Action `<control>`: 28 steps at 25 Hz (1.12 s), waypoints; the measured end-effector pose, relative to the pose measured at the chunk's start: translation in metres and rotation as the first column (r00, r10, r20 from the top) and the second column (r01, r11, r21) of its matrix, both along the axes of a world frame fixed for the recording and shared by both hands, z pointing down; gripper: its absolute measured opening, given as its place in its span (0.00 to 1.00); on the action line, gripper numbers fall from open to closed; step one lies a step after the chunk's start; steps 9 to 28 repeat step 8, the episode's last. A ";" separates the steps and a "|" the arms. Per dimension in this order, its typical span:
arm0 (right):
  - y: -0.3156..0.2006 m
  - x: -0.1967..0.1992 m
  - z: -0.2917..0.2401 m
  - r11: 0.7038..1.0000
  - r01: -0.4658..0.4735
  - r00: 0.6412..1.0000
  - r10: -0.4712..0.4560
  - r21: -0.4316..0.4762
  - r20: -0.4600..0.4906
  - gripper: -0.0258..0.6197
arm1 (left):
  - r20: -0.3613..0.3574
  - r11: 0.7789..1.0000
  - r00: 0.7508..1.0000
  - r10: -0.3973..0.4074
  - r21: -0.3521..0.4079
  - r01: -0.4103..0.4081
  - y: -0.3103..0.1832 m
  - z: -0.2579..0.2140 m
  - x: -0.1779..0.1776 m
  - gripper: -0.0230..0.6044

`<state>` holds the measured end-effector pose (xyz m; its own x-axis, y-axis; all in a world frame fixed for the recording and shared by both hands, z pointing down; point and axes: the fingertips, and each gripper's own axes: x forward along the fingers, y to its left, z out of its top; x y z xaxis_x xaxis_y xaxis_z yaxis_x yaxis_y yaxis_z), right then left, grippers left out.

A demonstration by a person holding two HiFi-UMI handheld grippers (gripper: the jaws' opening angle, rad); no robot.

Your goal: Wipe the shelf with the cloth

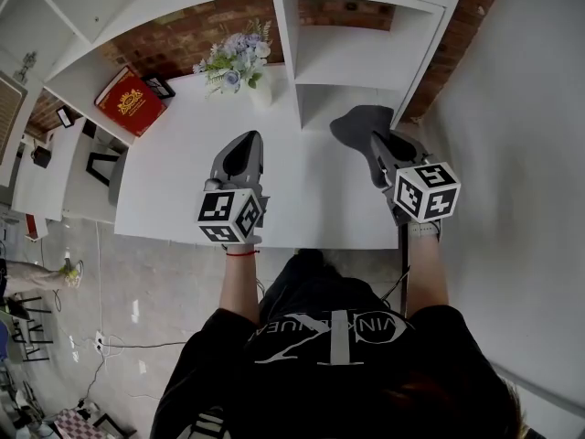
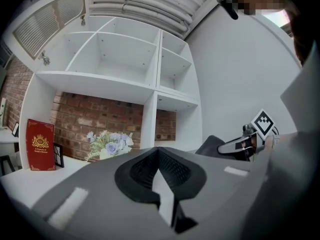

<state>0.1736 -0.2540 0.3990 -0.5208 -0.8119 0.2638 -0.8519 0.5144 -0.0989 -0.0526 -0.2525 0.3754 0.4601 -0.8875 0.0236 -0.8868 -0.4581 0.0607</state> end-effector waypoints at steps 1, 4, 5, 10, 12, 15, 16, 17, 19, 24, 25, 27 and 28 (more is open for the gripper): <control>0.001 0.000 0.000 1.000 0.002 1.000 -0.002 0.003 0.000 0.13 | 0.009 1.000 1.000 -0.001 0.003 0.000 0.001 0.000 0.000 0.05; 0.006 -0.001 -0.002 1.000 0.006 1.000 -0.006 0.008 0.006 0.13 | 0.015 1.000 1.000 0.001 0.006 -0.001 0.005 -0.001 0.001 0.05; 0.007 -0.001 -0.002 1.000 0.006 1.000 -0.006 0.009 0.009 0.13 | 0.011 1.000 1.000 0.002 0.005 -0.002 0.007 -0.002 0.002 0.05; 0.012 -0.001 -0.003 1.000 0.008 1.000 -0.008 0.013 0.016 0.13 | 0.000 1.000 1.000 0.004 0.002 -0.004 0.011 -0.002 0.002 0.05; 0.012 -0.001 -0.003 1.000 0.008 1.000 -0.008 0.013 0.016 0.13 | 0.000 1.000 1.000 0.004 0.002 -0.004 0.011 -0.002 0.002 0.05; 0.012 -0.001 -0.003 1.000 0.008 1.000 -0.008 0.013 0.016 0.13 | 0.000 1.000 1.000 0.004 0.002 -0.004 0.011 -0.002 0.002 0.05; 0.012 -0.001 -0.003 1.000 0.008 1.000 -0.008 0.013 0.016 0.13 | 0.000 1.000 1.000 0.004 0.002 -0.004 0.011 -0.002 0.002 0.05; 0.012 -0.001 -0.003 1.000 0.008 1.000 -0.008 0.013 0.016 0.13 | 0.000 1.000 1.000 0.004 0.002 -0.004 0.011 -0.002 0.002 0.05; 0.012 -0.001 -0.003 1.000 0.008 1.000 -0.008 0.013 0.016 0.13 | 0.000 1.000 1.000 0.004 0.002 -0.004 0.011 -0.002 0.002 0.05; 0.012 -0.001 -0.003 1.000 0.008 1.000 -0.008 0.013 0.016 0.13 | 0.000 1.000 1.000 0.004 0.002 -0.004 0.011 -0.002 0.002 0.05; 0.012 -0.001 -0.003 1.000 0.008 1.000 -0.008 0.013 0.016 0.13 | 0.000 1.000 1.000 0.004 0.002 -0.004 0.011 -0.002 0.002 0.05; 0.012 -0.001 -0.003 1.000 0.008 1.000 -0.008 0.013 0.016 0.13 | 0.000 1.000 1.000 0.004 0.002 -0.004 0.011 -0.002 0.002 0.05; 0.012 -0.001 -0.003 1.000 0.008 1.000 -0.008 0.013 0.016 0.13 | 0.000 1.000 1.000 0.004 0.002 -0.004 0.011 -0.002 0.002 0.05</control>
